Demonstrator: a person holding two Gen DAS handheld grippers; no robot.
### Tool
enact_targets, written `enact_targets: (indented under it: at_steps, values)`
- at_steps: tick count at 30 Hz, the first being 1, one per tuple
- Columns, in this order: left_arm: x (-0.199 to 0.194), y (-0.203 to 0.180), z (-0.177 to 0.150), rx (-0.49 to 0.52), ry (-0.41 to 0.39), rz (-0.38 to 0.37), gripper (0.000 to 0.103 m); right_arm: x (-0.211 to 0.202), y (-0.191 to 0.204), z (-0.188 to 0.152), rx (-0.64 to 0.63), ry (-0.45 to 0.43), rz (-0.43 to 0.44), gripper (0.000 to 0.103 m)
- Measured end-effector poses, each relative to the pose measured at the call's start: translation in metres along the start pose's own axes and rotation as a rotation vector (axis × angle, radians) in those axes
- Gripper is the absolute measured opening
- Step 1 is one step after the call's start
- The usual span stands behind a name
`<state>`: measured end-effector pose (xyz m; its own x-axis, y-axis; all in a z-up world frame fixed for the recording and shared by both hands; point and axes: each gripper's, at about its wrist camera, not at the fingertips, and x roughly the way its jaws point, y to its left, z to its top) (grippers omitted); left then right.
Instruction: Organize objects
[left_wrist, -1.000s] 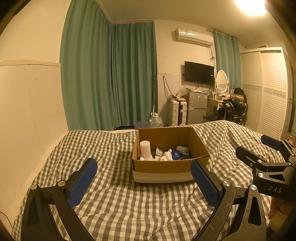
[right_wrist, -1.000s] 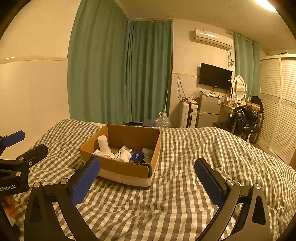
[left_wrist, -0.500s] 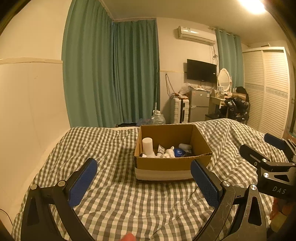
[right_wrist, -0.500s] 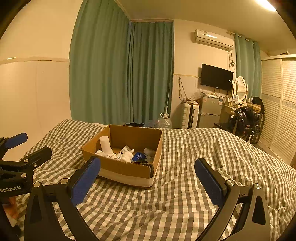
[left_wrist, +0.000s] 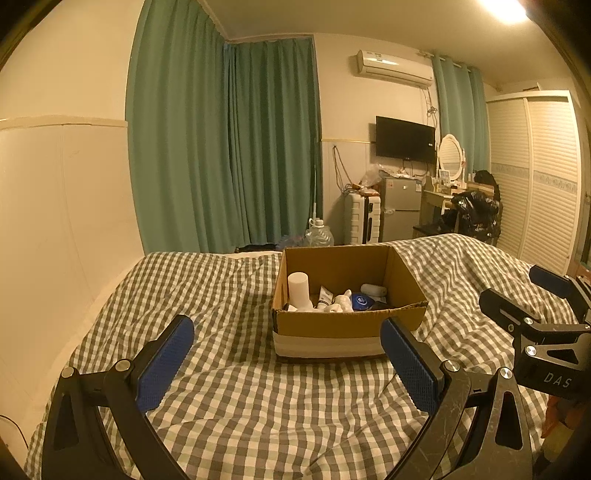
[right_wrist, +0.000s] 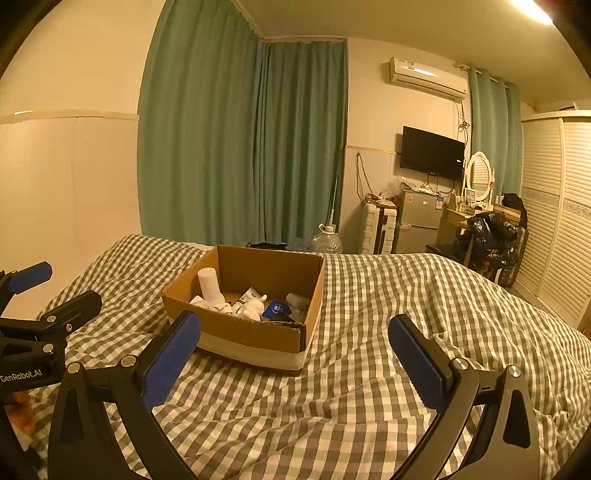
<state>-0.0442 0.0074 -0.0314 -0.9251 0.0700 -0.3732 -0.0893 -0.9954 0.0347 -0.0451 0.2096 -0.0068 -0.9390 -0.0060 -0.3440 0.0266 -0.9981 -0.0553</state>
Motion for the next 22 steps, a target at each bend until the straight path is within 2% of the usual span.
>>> enact_targets:
  at_steps: [22]
  values:
    - [-0.0022,-0.0036,-0.0021,0.007,-0.004,0.005,0.103,0.0012,0.0030,-0.0007,-0.036,0.012,-0.008,0.102]
